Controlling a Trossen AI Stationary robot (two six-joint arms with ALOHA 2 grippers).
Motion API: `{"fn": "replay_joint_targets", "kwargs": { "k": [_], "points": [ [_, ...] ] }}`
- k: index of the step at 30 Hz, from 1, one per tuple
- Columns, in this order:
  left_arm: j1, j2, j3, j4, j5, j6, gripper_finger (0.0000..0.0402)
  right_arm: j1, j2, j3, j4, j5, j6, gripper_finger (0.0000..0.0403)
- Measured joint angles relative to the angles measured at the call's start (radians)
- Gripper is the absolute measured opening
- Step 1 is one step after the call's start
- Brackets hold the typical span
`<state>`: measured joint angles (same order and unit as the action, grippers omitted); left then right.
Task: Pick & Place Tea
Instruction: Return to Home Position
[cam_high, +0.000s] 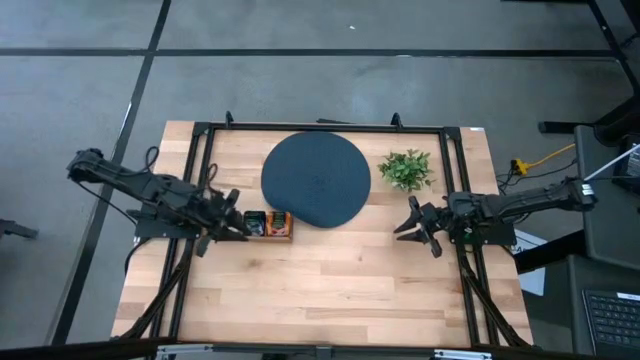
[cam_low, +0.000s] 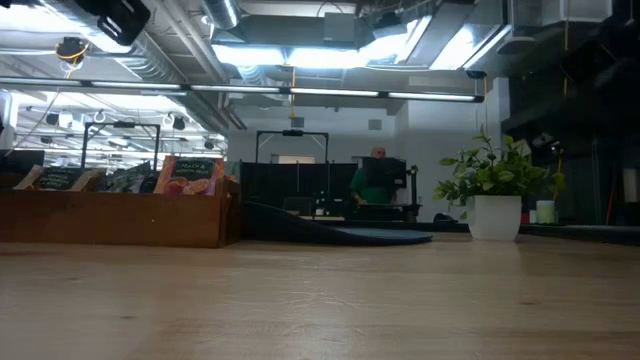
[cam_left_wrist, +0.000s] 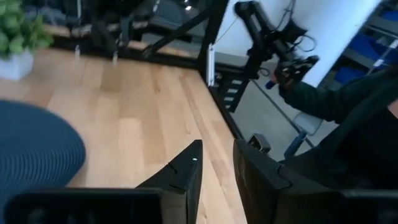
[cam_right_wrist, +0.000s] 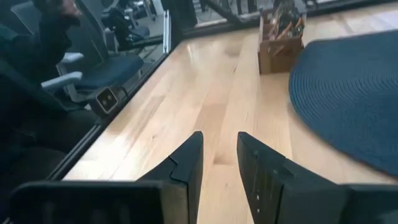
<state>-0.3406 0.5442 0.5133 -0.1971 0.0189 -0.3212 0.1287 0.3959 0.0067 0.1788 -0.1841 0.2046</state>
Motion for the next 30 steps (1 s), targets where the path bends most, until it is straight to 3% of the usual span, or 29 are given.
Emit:
{"fn": "replay_joint_targets", "kwargs": {
  "k": [8,19,30],
  "points": [
    [-0.061,-0.075,-0.011,-0.031,-0.074,0.055,0.0086,0.000,-0.072,0.000,-0.117,0.000,0.000,0.0101],
    [-0.091,-0.282,-0.343,0.304,-0.043,0.106,0.0086,0.000,-0.073,0.000,-0.138,0.037,0.003,0.0101],
    [-0.089,-0.543,-0.450,0.346,-0.026,0.233,0.0086,0.000,-0.068,0.000,-0.146,0.081,0.029,0.0101]
  ]
}}
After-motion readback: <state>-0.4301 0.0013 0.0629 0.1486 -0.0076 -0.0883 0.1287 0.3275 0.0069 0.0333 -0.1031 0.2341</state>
